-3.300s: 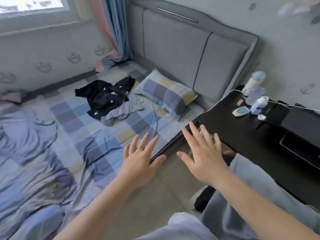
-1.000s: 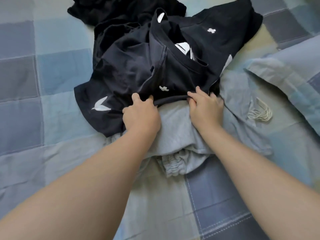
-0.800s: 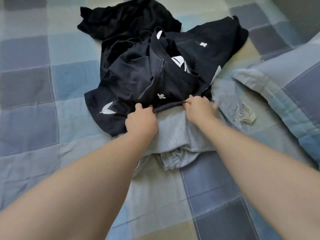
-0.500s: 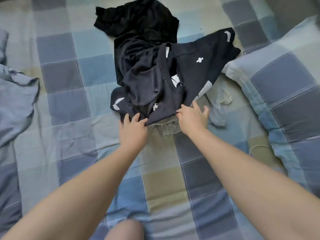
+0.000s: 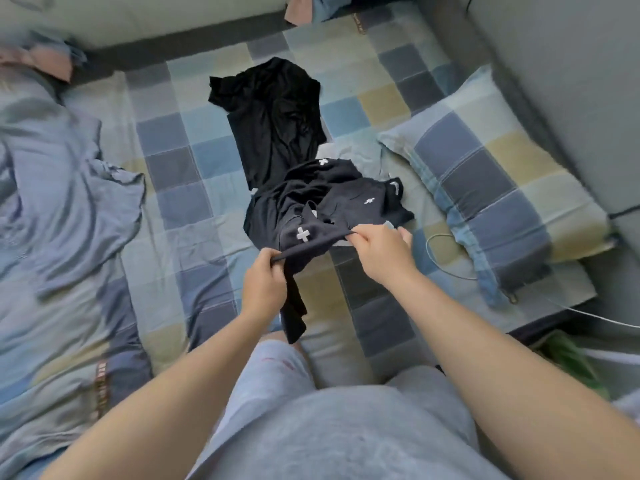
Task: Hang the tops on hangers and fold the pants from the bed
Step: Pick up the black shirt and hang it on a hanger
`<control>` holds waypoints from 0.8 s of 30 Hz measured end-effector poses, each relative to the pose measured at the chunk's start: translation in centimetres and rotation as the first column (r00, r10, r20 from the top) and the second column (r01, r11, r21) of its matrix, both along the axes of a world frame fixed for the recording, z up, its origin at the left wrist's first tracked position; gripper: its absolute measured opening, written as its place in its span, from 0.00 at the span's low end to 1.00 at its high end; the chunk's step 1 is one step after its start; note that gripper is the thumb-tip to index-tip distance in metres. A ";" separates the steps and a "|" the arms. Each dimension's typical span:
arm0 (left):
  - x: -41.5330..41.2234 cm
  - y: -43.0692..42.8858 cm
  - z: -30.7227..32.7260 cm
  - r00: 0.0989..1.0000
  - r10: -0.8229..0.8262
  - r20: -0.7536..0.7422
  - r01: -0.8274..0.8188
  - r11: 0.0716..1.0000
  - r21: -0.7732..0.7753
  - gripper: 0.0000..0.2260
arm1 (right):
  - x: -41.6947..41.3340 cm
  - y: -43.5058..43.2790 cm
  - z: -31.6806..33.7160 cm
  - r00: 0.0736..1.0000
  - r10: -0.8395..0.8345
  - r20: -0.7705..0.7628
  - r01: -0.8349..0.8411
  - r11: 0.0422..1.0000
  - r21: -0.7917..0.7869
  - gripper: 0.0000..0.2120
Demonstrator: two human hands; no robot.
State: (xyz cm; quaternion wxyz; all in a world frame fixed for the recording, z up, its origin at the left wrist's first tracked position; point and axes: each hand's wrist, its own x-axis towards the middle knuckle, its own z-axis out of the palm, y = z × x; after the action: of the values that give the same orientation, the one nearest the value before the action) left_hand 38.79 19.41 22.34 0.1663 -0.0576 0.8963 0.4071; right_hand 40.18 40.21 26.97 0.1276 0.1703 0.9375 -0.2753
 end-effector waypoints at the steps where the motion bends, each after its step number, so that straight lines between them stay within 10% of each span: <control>1: 0.6 0.2 1.6 0.997 0.065 -0.033 -0.064 0.997 0.046 0.07 | 0.9 0.2 1.7 0.999 0.004 -0.043 -0.005 1.000 -0.028 0.15; 8: 6.0 1.6 12.5 0.948 0.250 -0.194 -0.209 0.955 0.212 0.06 | 5.9 1.8 14.5 0.980 0.000 -0.198 -0.069 0.938 -0.339 0.15; 14: 11.9 1.4 20.0 0.808 0.025 -0.589 -0.083 0.994 -0.072 0.09 | 8.2 1.6 22.4 0.978 -0.142 -0.156 0.031 0.828 -0.559 0.20; 21: 16.7 1.7 18.5 0.939 -0.340 -0.045 0.343 0.929 0.137 0.26 | 10.8 -0.5 26.5 0.972 -0.208 -0.108 0.041 0.603 -0.797 0.14; 24: 16.8 1.2 18.2 0.948 -0.314 -0.055 0.319 0.937 0.143 0.12 | 11.9 -1.5 27.5 0.973 -0.204 -0.108 0.020 0.543 -0.839 0.13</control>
State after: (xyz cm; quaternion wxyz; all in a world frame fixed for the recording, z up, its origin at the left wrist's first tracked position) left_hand 55.61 20.58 40.52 0.2194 0.1063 0.8632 0.4421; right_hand 52.10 38.67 54.42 0.0837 0.1217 0.6895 -0.7091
